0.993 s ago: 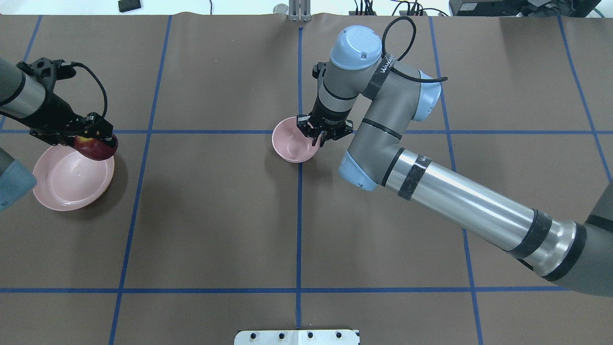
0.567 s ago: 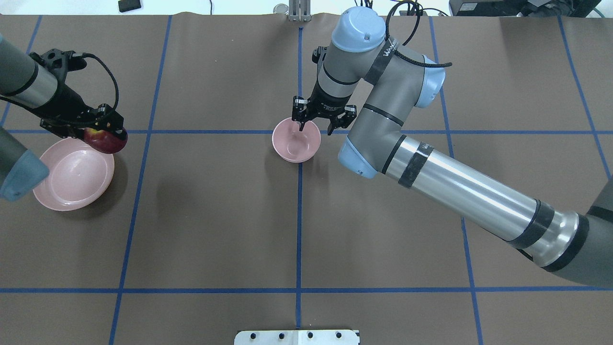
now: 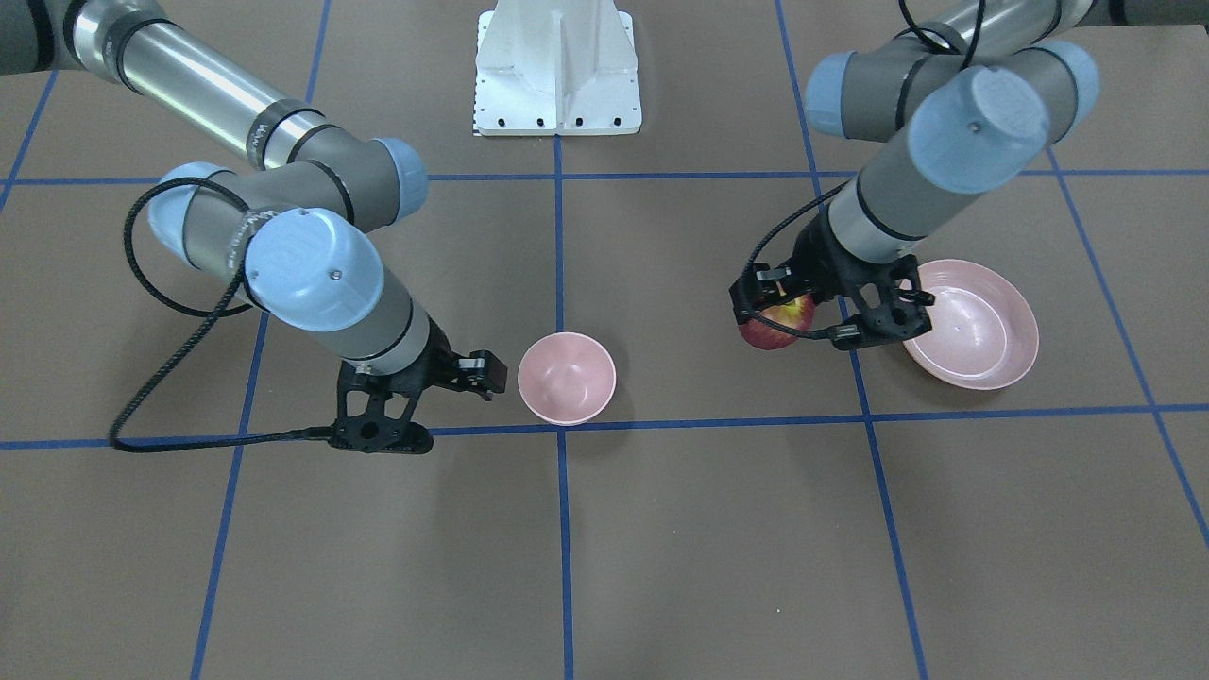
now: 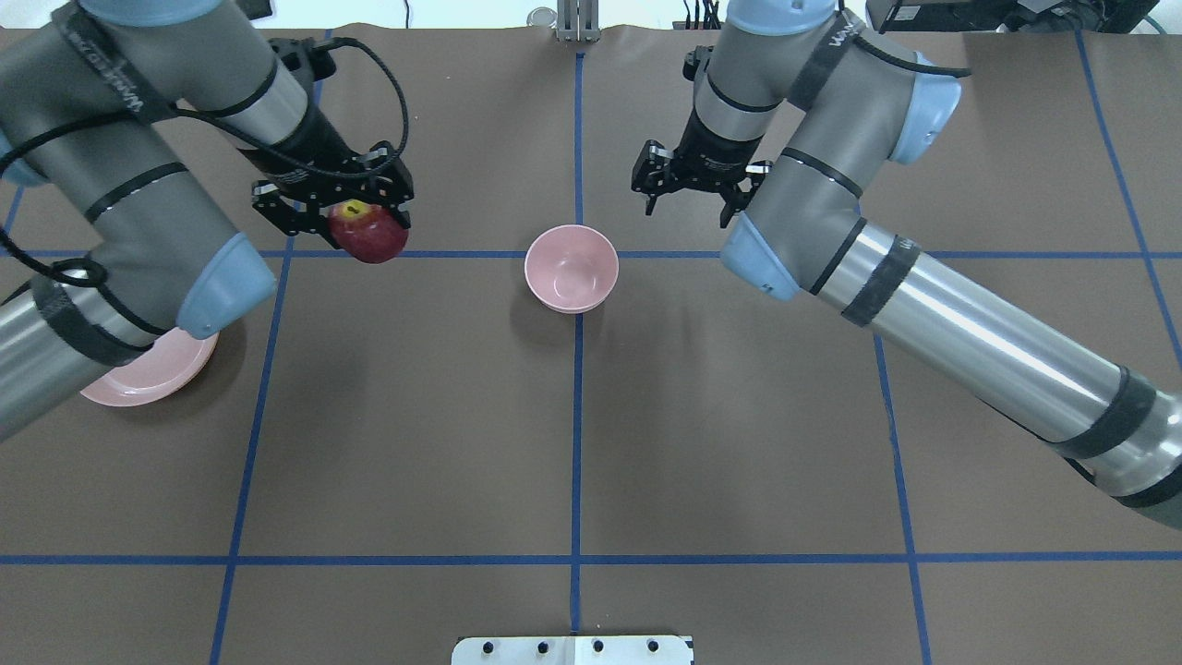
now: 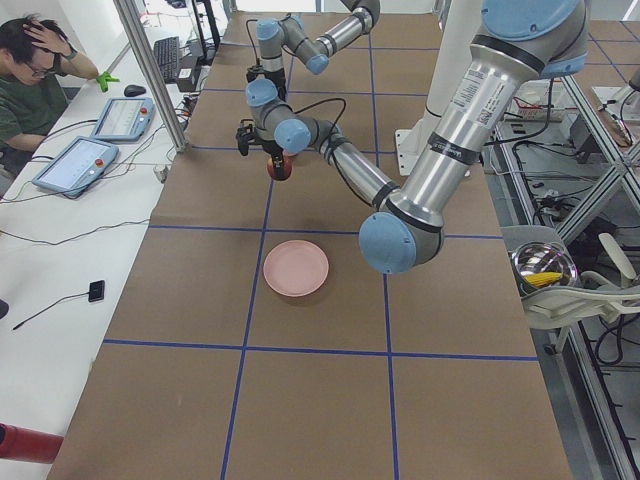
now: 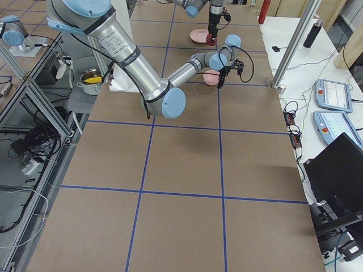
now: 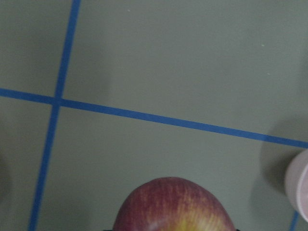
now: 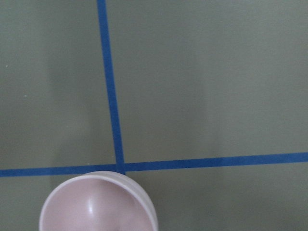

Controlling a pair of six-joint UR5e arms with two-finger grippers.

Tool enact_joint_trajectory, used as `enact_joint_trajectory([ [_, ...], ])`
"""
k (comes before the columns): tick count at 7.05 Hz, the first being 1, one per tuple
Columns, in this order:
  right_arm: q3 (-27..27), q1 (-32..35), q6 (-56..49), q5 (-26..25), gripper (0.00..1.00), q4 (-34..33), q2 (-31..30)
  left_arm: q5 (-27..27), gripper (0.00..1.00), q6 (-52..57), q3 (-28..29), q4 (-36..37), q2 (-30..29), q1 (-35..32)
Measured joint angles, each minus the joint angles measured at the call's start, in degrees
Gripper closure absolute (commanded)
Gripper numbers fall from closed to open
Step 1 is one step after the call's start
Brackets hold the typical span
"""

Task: Move apple from plate to bowl
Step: 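Carry the red apple over the pink bowl with the left gripper and lower it in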

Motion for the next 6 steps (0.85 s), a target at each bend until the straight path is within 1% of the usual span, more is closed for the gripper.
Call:
enact_joint_trajectory([
  [2,3.8,4.0,-8.1,-0.6,0.00,-1.0,-7.2,3.7,1.00,-7.5,6.2,0.0,-9.0,4.3],
  [3,4.8,5.7,-10.0,-1.3,0.00,-1.2,-9.7,5.5,1.00,-9.5,9.7,-0.3,-12.5,5.9],
  [5,6.2,8.3,-14.0,-2.0,0.00,-3.2,-13.2,11.1,1.00,-11.1,17.4,-1.8,-17.6,9.9],
  [6,6.9,9.3,-17.0,-2.0,0.00,-5.3,-13.6,13.3,1.00,-11.9,20.7,-4.3,-18.6,11.4],
])
